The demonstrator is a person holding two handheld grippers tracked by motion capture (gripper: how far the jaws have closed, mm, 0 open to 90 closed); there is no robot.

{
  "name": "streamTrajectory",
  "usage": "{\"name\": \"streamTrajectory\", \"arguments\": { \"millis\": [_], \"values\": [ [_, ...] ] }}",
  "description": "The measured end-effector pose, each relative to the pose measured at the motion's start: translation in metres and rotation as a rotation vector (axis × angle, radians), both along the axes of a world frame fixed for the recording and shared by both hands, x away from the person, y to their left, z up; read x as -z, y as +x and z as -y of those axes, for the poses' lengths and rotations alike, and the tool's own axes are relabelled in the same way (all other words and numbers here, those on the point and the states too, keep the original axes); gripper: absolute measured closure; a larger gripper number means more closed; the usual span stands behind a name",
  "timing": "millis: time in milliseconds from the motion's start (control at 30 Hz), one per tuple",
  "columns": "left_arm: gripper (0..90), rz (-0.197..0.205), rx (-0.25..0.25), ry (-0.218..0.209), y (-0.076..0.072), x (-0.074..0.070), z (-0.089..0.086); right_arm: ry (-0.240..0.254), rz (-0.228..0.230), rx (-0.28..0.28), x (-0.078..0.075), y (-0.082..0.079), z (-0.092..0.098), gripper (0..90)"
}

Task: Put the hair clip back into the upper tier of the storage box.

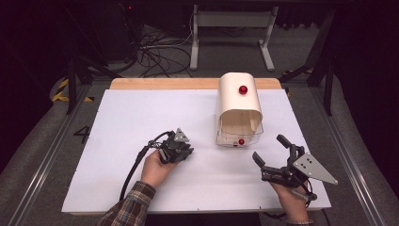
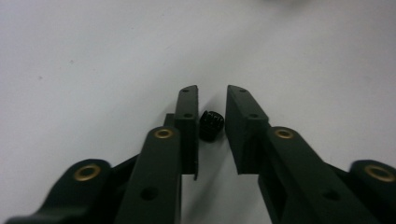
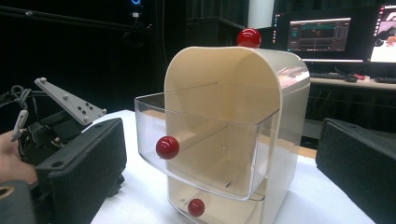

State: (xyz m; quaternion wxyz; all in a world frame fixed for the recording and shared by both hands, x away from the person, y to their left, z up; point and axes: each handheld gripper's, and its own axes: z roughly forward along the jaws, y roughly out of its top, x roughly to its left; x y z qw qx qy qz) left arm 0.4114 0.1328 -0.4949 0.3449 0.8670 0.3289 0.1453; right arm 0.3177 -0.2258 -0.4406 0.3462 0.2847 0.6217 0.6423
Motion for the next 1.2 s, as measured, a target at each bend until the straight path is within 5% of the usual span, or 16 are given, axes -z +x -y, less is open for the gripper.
{"name": "streamTrajectory", "arguments": {
  "millis": [433,833,1200],
  "values": [
    [79.9,0.02,0.003,0.005,-0.002,-0.002,0.001,-0.005,0.001,0.002,0.0,0.0,0.0,2.8],
    [79.9,0.073,0.016,-0.022,-0.009,-0.02,0.002,-0.009,-0.001,0.001,0.001,0.001,0.0,2.8],
    [79.9,0.136,0.024,-0.119,-0.02,-0.039,0.0,-0.014,-0.009,-0.001,0.003,0.001,-0.002,2.7]
  ]
}}
